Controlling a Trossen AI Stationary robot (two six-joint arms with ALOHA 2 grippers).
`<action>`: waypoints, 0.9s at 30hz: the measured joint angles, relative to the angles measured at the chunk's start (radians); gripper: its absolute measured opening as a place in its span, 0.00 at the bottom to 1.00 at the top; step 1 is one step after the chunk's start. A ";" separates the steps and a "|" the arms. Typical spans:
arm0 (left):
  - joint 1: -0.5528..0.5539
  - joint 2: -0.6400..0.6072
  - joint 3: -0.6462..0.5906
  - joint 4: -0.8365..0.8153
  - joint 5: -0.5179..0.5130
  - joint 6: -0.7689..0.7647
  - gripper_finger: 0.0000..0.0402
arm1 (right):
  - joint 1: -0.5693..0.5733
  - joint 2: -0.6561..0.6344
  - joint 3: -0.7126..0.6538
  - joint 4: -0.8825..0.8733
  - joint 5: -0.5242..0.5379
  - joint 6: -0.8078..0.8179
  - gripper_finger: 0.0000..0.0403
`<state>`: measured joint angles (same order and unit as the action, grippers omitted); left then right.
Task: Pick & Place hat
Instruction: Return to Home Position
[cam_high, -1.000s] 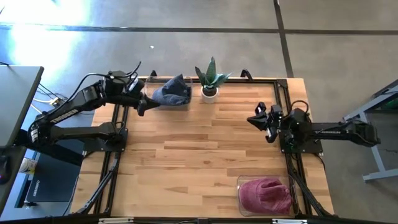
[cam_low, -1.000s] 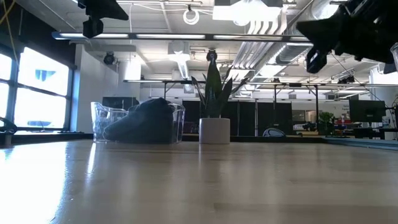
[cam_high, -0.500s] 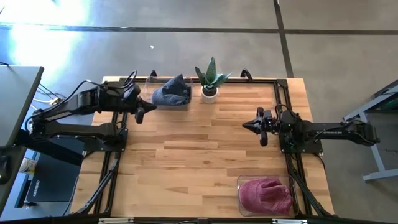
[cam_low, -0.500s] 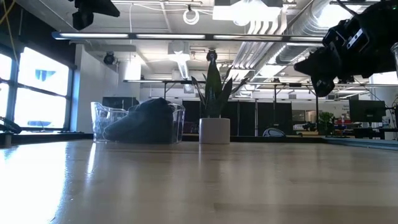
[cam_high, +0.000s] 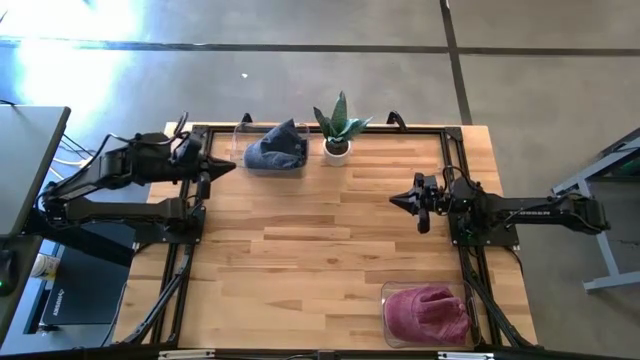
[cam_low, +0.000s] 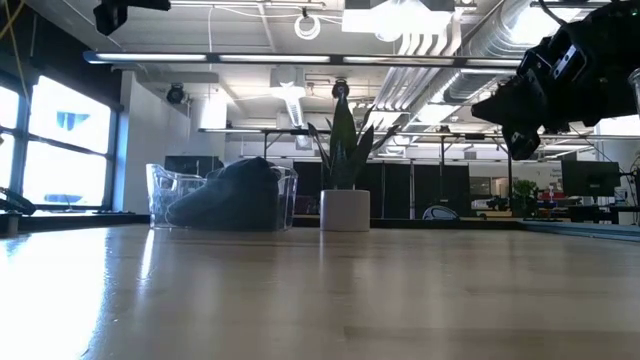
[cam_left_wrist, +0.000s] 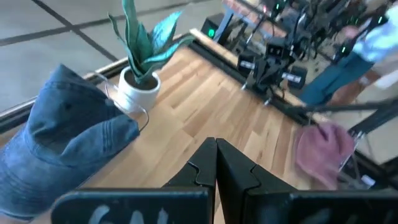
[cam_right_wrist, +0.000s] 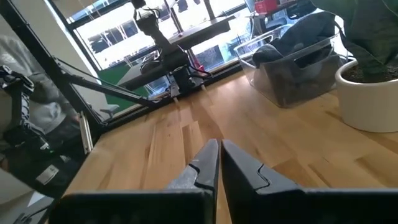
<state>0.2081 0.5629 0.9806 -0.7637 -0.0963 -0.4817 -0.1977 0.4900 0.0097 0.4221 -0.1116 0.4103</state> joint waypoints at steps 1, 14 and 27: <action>0.000 0.001 0.000 -0.008 0.003 0.012 0.00 | 0.000 -0.001 0.000 -0.002 0.000 0.000 0.04; 0.001 -0.019 -0.001 -0.073 -0.064 0.152 0.00 | 0.063 -0.357 0.000 -0.157 0.027 0.000 0.02; 0.001 -0.423 -0.303 0.139 -0.041 0.212 0.00 | 0.061 -0.472 -0.001 -0.156 0.034 0.000 0.02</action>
<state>0.2089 0.1400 0.6771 -0.6245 -0.1376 -0.2699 -0.1368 0.0181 0.0090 0.2659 -0.0776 0.4107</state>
